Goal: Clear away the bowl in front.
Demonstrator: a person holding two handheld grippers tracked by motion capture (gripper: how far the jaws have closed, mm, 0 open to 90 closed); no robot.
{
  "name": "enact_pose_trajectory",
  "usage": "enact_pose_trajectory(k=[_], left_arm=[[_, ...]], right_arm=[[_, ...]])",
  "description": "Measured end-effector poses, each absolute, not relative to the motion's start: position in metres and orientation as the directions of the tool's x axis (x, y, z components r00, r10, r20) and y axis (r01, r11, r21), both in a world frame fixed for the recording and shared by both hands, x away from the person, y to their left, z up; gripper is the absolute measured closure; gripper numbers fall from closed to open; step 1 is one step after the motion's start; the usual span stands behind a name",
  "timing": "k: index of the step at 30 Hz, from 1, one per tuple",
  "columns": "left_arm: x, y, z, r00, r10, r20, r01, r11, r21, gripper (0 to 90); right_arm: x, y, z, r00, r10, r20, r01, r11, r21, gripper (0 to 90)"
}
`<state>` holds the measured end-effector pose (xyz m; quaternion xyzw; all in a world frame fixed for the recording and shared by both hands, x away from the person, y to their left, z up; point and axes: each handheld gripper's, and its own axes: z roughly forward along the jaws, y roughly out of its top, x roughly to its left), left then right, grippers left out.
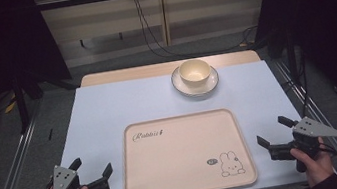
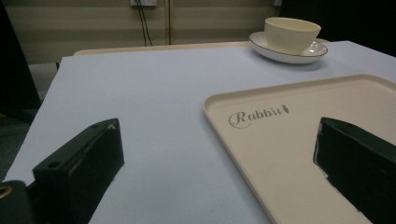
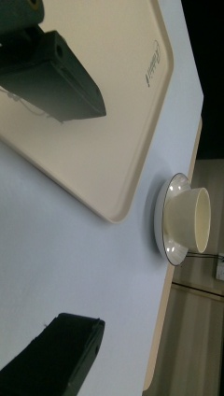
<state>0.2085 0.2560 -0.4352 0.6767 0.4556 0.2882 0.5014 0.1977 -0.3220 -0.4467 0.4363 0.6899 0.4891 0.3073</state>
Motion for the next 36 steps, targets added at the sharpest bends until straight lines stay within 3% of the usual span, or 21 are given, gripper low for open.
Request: enact_pose_trajectory(k=[16, 36], left_arm=[[0.207, 0.247, -0.433, 0.465, 0.882, -0.072, 0.328, -0.096, 0.940, 2.5], [0.223, 0.205, -0.427, 0.544, 0.837, -0.054, 0.323, -0.150, 0.935, 1.8]], right_arm=[[0.198, -0.322, -0.447, -0.454, 0.891, -0.014, 0.290, 0.163, 0.943, 2.1], [0.198, -0.321, -0.448, -0.468, 0.884, -0.010, 0.287, 0.163, 0.944, 1.3]])
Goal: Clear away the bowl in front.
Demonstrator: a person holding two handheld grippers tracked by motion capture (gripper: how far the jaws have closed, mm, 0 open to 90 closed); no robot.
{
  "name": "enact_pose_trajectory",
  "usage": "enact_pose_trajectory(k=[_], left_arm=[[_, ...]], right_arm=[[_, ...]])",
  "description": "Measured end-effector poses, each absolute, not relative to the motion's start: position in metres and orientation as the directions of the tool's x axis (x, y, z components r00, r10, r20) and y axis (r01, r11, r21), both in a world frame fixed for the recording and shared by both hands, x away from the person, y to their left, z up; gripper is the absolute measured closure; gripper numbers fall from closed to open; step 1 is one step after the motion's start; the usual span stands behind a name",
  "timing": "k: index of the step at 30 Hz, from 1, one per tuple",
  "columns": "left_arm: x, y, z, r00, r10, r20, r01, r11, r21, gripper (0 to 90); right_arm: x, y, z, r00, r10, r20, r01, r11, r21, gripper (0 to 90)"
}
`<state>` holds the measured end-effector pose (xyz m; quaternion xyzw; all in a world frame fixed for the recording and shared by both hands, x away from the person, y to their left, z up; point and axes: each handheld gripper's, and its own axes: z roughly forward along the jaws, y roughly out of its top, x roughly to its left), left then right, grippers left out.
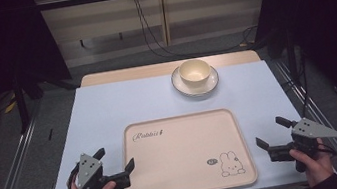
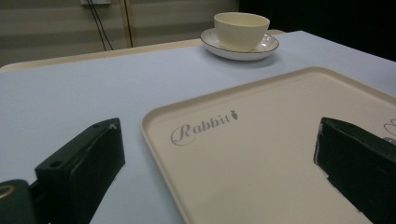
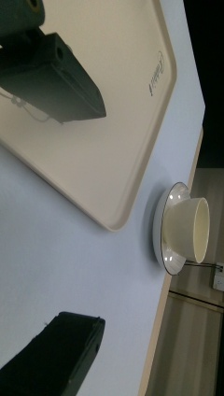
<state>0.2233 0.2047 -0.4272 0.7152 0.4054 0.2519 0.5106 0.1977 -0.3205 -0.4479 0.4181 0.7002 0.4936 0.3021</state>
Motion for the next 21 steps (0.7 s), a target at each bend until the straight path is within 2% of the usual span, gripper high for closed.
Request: enact_pose_trajectory(k=[21], left_arm=[[0.260, 0.159, -0.415, 0.630, 0.776, -0.021, 0.295, -0.214, 0.931, 1.7]], right_arm=[[0.199, -0.321, -0.448, -0.469, 0.883, -0.007, 0.281, 0.157, 0.947, 1.3]])
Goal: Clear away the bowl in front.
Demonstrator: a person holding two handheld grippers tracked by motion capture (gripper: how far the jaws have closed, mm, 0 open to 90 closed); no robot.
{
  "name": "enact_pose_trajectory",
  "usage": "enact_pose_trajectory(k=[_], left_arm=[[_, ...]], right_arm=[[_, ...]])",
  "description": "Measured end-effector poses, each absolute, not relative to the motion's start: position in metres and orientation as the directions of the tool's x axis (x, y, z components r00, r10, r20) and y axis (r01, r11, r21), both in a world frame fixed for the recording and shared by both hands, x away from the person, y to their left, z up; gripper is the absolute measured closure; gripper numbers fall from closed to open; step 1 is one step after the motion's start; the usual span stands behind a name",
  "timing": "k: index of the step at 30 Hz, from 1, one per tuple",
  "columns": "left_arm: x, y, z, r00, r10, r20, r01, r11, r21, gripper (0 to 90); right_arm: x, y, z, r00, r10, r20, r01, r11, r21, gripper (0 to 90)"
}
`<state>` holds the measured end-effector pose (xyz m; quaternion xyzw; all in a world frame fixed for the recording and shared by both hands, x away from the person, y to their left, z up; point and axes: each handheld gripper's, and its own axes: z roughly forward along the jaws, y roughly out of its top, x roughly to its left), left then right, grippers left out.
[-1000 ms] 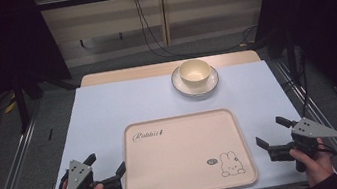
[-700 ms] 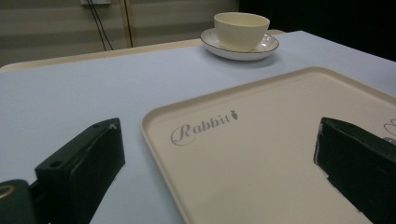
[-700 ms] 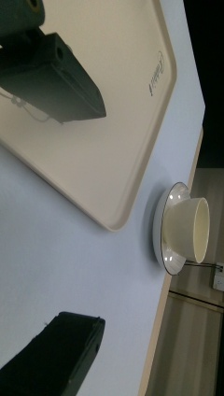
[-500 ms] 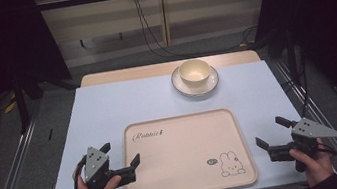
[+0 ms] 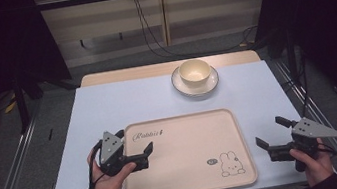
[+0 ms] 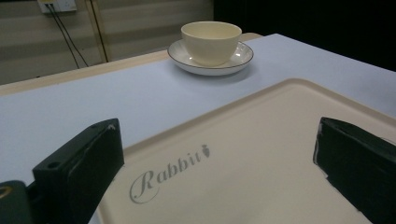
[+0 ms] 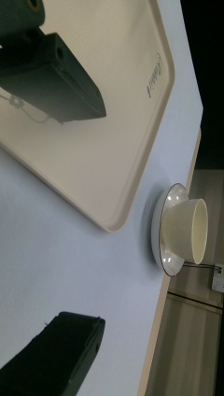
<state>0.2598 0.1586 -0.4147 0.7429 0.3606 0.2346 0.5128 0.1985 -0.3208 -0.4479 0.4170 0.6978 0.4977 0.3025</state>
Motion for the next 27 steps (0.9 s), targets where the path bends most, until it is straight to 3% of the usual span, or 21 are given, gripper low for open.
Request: enact_pose_trajectory(k=[27], left_arm=[[0.306, 0.110, -0.408, 0.688, 0.724, -0.041, 0.299, -0.232, 0.926, 1.9]], right_arm=[[0.198, -0.321, -0.448, -0.475, 0.880, -0.002, 0.277, 0.152, 0.949, 1.3]])
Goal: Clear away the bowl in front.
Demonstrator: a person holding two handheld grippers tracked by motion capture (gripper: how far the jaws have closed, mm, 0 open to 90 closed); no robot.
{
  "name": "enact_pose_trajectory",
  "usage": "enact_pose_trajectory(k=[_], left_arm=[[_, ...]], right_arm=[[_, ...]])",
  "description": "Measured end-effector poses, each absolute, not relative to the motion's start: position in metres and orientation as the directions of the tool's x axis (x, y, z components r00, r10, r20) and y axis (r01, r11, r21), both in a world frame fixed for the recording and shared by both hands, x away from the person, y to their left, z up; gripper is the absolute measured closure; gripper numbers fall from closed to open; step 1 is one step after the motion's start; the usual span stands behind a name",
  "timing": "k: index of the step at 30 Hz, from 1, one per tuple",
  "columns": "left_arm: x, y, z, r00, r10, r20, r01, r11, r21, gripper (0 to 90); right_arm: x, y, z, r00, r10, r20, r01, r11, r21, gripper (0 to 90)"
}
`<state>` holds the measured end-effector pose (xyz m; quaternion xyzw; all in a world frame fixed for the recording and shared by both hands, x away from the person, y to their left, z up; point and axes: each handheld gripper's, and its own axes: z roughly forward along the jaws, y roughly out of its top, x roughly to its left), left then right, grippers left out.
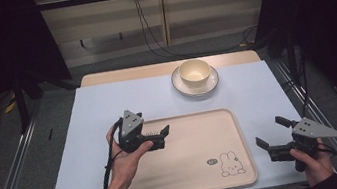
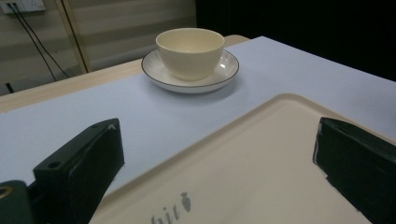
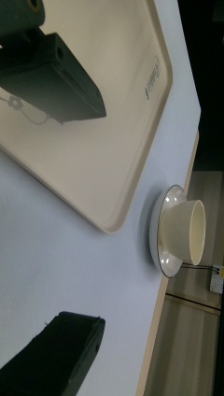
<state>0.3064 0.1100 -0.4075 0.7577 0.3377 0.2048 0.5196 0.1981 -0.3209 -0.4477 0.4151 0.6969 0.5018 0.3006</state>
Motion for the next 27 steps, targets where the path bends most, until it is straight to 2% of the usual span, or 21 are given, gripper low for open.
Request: enact_pose_trajectory(k=[16, 27], left_arm=[[0.339, 0.081, -0.403, 0.695, 0.718, -0.029, 0.288, -0.240, 0.927, 2.5], [0.364, 0.061, -0.402, 0.722, 0.690, -0.060, 0.307, -0.241, 0.921, 3.2]], right_arm=[[0.198, -0.321, -0.448, -0.476, 0.880, -0.002, 0.273, 0.149, 0.950, 1.4], [0.198, -0.322, -0.448, -0.481, 0.877, -0.003, 0.267, 0.150, 0.952, 1.4]])
